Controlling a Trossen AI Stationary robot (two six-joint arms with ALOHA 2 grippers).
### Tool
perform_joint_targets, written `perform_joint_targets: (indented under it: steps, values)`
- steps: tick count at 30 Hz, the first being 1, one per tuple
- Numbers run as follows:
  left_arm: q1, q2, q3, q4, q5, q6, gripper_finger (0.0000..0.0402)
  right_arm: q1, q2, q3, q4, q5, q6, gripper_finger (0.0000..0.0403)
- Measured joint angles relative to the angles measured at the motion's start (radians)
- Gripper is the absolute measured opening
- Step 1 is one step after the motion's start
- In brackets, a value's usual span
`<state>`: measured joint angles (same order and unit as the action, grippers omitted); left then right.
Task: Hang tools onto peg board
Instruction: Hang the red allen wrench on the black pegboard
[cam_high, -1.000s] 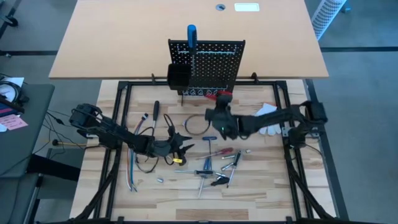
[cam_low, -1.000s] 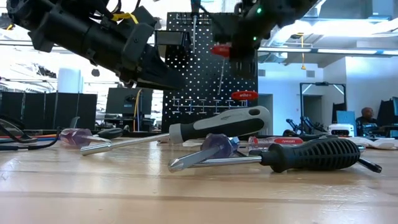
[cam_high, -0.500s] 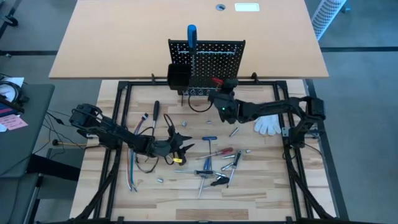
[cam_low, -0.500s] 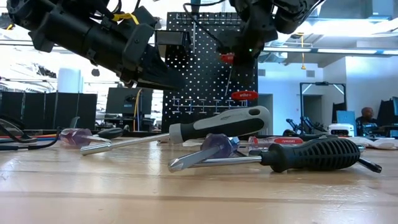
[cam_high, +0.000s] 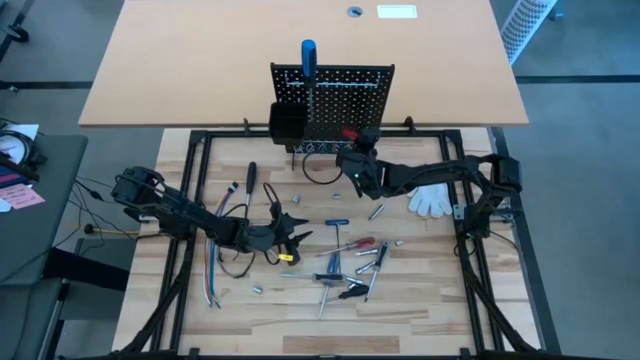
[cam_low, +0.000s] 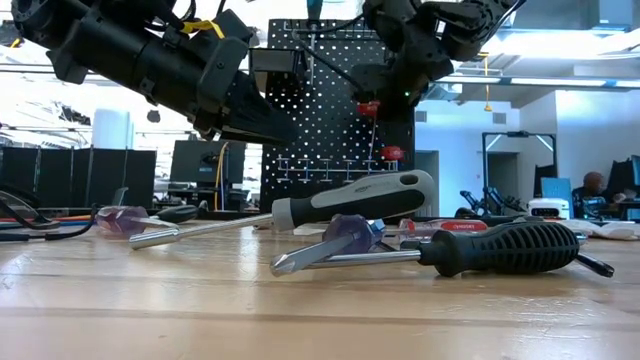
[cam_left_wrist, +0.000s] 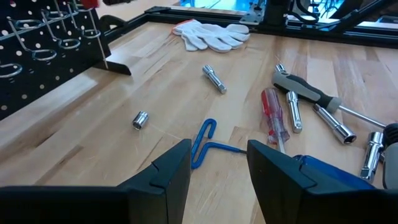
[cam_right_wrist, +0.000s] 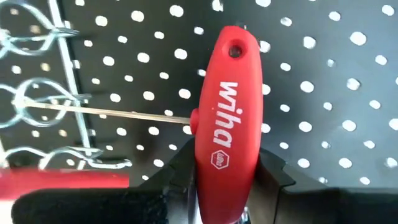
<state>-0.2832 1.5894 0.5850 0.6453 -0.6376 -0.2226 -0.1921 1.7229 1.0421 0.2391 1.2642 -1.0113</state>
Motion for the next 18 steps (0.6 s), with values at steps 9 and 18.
perform_joint_targets:
  steps: [9, 18]
  values:
    - [0.0, 0.0, 0.0, 0.0, 0.0, -0.001, 0.0151, -0.007, 0.0, -0.001, -0.01, -0.032, 0.027, 0.0176]
    - [0.0, 0.0, 0.0, 0.0, 0.0, 0.0, 0.0151, -0.006, 0.0, -0.001, -0.024, -0.068, 0.033, 0.0189]
